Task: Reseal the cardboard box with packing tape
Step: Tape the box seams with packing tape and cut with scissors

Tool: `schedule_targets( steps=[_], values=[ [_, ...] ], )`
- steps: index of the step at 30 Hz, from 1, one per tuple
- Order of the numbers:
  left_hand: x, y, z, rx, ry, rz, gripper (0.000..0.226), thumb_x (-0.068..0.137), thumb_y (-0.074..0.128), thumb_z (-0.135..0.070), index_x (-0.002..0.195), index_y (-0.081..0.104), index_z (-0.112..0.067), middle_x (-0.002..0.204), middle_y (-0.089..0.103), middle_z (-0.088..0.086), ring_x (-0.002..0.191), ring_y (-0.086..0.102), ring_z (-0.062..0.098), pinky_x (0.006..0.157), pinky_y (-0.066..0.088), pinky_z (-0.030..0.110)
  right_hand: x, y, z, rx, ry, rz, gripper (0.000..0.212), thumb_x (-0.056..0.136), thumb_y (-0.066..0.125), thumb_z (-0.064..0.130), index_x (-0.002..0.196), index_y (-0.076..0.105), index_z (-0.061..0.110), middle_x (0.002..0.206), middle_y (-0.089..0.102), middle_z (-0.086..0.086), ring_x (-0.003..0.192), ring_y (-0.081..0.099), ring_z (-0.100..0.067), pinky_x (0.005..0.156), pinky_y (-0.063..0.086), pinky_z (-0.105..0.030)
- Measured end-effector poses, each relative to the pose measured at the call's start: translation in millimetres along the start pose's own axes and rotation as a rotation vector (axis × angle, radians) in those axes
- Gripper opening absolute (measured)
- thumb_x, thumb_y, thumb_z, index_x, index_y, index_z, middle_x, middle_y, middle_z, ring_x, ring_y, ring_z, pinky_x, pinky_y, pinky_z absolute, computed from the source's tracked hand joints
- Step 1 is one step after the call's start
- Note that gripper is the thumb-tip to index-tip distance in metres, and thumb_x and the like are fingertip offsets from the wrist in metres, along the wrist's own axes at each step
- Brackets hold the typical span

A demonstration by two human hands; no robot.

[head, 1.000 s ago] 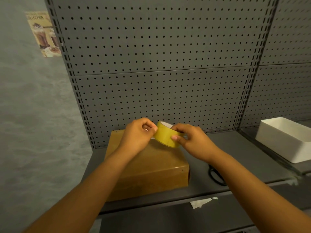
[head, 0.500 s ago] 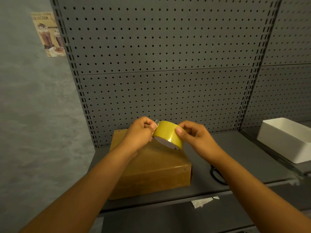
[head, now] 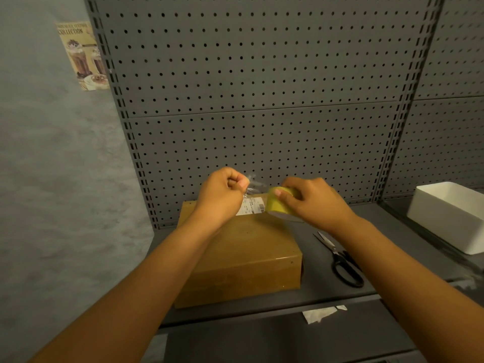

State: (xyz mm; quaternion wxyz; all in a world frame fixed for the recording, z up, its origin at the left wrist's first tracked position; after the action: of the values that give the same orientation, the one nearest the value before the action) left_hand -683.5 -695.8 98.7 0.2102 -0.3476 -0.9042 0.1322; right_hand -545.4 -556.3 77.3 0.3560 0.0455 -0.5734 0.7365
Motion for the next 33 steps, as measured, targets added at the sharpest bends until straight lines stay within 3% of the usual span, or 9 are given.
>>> schedule_targets(
  steps=[3, 6, 9, 14, 18, 22, 26, 31, 33],
  values=[
    [0, -3, 2, -0.017, -0.003, -0.046, 0.011, 0.094, 0.053, -0.011, 0.088, 0.06, -0.016, 0.08, 0.059, 0.0, 0.071, 0.056, 0.013, 0.071, 0.052, 0.032, 6, -1, -2, -0.029, 0.018, -0.007, 0.044, 0.09, 0.045, 0.06, 0.081, 0.06, 0.019, 0.067, 0.058, -0.001, 0.061, 0.055, -0.016, 0.051, 0.041, -0.029],
    [5, -12, 13, -0.086, -0.109, -0.037, 0.008, 0.095, 0.055, -0.012, 0.092, 0.063, -0.013, 0.082, 0.062, 0.003, 0.067, 0.057, 0.01, 0.059, 0.05, 0.019, 8, -3, -4, 0.217, 0.082, -0.015, 0.051, 0.086, 0.052, 0.06, 0.076, 0.061, 0.011, 0.066, 0.058, -0.008, 0.057, 0.05, -0.014, 0.052, 0.039, -0.03],
    [5, -14, 27, -0.154, -0.29, 0.086, 0.012, 0.092, 0.061, -0.018, 0.099, 0.066, -0.009, 0.087, 0.067, 0.005, 0.07, 0.061, 0.009, 0.055, 0.048, 0.016, 9, -2, -7, 0.266, 0.123, 0.034, 0.048, 0.084, 0.054, 0.06, 0.083, 0.062, 0.013, 0.075, 0.063, -0.008, 0.063, 0.054, -0.013, 0.055, 0.04, -0.025],
    [3, -10, 46, -0.162, -0.448, 0.11, 0.016, 0.085, 0.068, -0.017, 0.096, 0.067, -0.007, 0.077, 0.069, 0.004, 0.062, 0.06, 0.009, 0.055, 0.05, 0.017, 15, 4, -13, 0.306, 0.161, 0.135, 0.031, 0.086, 0.062, 0.05, 0.092, 0.054, 0.021, 0.076, 0.064, 0.007, 0.059, 0.06, 0.006, 0.047, 0.038, -0.005],
    [2, -9, 55, -0.172, -0.506, 0.103, 0.014, 0.084, 0.069, -0.014, 0.095, 0.067, -0.006, 0.073, 0.068, 0.004, 0.057, 0.059, 0.008, 0.047, 0.048, 0.014, 18, 9, -16, 0.32, 0.135, 0.165, 0.035, 0.087, 0.059, 0.053, 0.089, 0.057, 0.018, 0.071, 0.062, 0.009, 0.057, 0.055, 0.003, 0.053, 0.037, -0.01],
    [2, -9, 65, -0.143, -0.538, 0.099, 0.013, 0.085, 0.068, -0.016, 0.095, 0.068, -0.008, 0.076, 0.069, 0.003, 0.06, 0.06, 0.008, 0.049, 0.048, 0.015, 16, 18, -27, 0.507, 0.207, 0.189, 0.044, 0.091, 0.05, 0.054, 0.082, 0.054, 0.011, 0.07, 0.05, 0.002, 0.065, 0.048, -0.009, 0.066, 0.039, -0.024],
    [3, -6, 69, -0.082, -0.51, 0.093, 0.009, 0.085, 0.07, -0.018, 0.089, 0.069, -0.01, 0.085, 0.073, 0.006, 0.066, 0.063, 0.008, 0.053, 0.05, 0.016, 19, 25, -32, 0.633, 0.243, 0.164, 0.037, 0.091, 0.054, 0.05, 0.077, 0.054, 0.016, 0.071, 0.051, 0.003, 0.068, 0.05, -0.011, 0.072, 0.044, -0.031],
    [6, -1, 70, 0.004, -0.486, 0.115, 0.007, 0.084, 0.072, -0.017, 0.086, 0.07, -0.01, 0.082, 0.074, 0.004, 0.063, 0.063, 0.006, 0.048, 0.047, 0.015, 29, 19, -27, 0.505, 0.18, 0.181, 0.03, 0.088, 0.061, 0.047, 0.09, 0.058, 0.017, 0.06, 0.052, 0.012, 0.057, 0.047, -0.005, 0.061, 0.039, -0.022],
    [7, -1, 72, 0.047, -0.483, 0.121, 0.009, 0.083, 0.073, -0.016, 0.087, 0.07, -0.009, 0.081, 0.074, 0.004, 0.061, 0.063, 0.006, 0.047, 0.046, 0.015, 30, 18, -23, 0.49, 0.148, 0.208, 0.031, 0.087, 0.06, 0.05, 0.09, 0.059, 0.019, 0.064, 0.055, 0.011, 0.06, 0.05, -0.006, 0.064, 0.041, -0.023]
  ],
)
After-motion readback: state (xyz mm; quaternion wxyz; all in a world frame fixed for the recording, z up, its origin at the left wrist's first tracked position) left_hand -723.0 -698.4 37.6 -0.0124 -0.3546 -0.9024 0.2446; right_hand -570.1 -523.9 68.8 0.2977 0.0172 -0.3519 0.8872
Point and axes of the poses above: each hand's wrist, its own x-axis towards the middle knuckle, its own y-axis out of the palm, z = x × y, the point moved 1 cm from there along x, towards the middle knuckle
